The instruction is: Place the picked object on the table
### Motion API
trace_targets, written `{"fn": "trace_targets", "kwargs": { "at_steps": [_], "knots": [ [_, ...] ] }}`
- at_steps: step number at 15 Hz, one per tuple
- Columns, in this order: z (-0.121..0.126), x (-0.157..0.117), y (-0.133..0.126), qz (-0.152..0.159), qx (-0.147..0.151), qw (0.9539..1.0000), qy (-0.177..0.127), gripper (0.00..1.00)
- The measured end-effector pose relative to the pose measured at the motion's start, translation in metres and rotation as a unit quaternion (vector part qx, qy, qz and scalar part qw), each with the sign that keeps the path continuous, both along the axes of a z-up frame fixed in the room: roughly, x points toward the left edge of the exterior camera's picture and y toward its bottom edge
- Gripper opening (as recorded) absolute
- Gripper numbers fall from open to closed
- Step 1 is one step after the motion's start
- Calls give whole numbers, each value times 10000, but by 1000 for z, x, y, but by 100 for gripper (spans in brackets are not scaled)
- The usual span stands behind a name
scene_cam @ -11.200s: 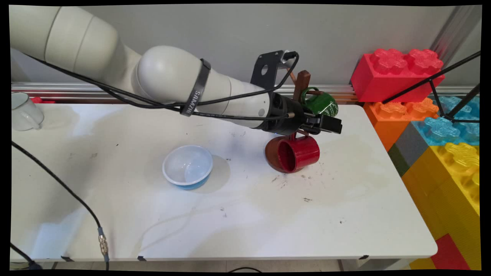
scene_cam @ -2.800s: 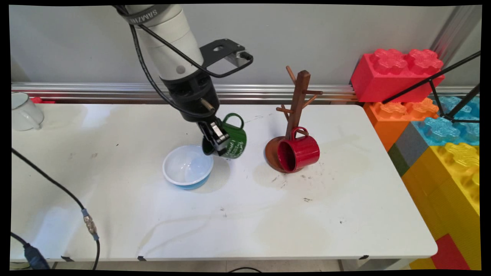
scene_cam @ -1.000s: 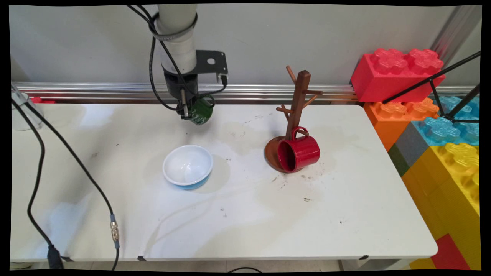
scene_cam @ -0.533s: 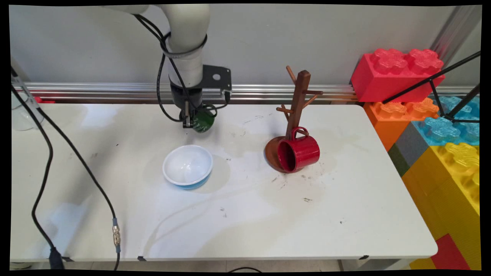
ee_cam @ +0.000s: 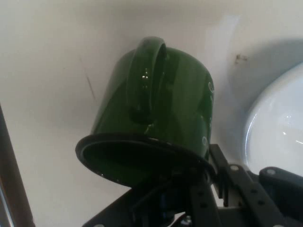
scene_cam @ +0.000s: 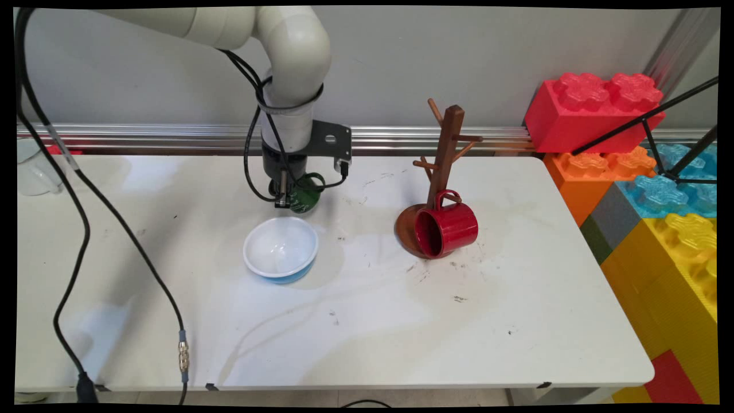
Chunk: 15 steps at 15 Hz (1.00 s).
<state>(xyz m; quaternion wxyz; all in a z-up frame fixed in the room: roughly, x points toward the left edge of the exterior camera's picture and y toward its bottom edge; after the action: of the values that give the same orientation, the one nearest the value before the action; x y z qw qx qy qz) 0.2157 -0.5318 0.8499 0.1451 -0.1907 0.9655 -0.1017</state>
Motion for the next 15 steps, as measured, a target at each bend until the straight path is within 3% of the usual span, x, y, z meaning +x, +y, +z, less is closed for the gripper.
{"fn": "trace_targets", "kwargs": {
  "at_steps": [15],
  "knots": [
    [-26,-6,-2,-4,-20,9994,-355,0]
  ]
}}
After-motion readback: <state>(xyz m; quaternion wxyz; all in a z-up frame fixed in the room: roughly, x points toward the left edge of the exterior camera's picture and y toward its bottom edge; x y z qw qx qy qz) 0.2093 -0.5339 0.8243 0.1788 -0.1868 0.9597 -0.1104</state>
